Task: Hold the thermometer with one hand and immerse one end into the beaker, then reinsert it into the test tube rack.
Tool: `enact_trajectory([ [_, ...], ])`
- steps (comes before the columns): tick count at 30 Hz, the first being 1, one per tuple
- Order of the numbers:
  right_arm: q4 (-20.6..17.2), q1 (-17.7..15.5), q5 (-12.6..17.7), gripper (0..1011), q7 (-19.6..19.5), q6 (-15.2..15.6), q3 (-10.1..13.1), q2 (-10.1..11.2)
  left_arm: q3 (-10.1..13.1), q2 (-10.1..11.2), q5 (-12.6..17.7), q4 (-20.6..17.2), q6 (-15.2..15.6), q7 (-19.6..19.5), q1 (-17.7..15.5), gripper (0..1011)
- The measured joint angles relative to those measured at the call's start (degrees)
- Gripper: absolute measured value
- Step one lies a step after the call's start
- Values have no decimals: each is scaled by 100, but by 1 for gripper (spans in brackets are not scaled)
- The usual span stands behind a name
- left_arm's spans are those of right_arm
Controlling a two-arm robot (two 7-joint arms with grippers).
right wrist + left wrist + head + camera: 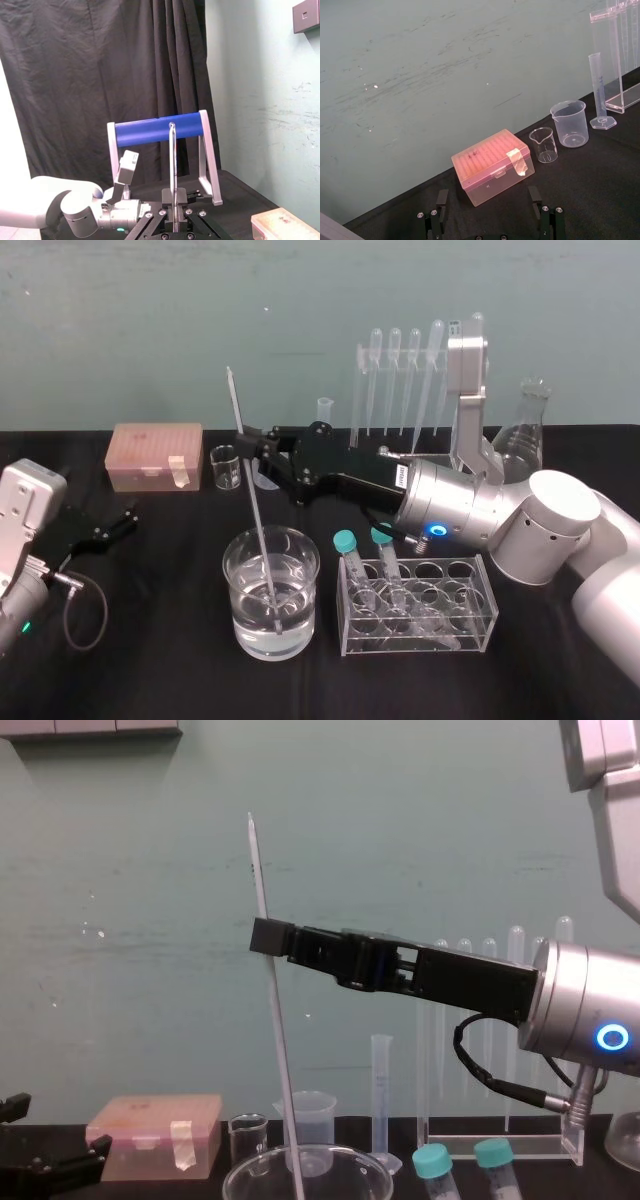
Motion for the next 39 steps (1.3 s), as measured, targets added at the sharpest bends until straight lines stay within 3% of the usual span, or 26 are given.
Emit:
enact_trajectory([
  [39,-82,-55,0,53,-33,0,-3,34,0,0,0,0,0,0,0,1008],
])
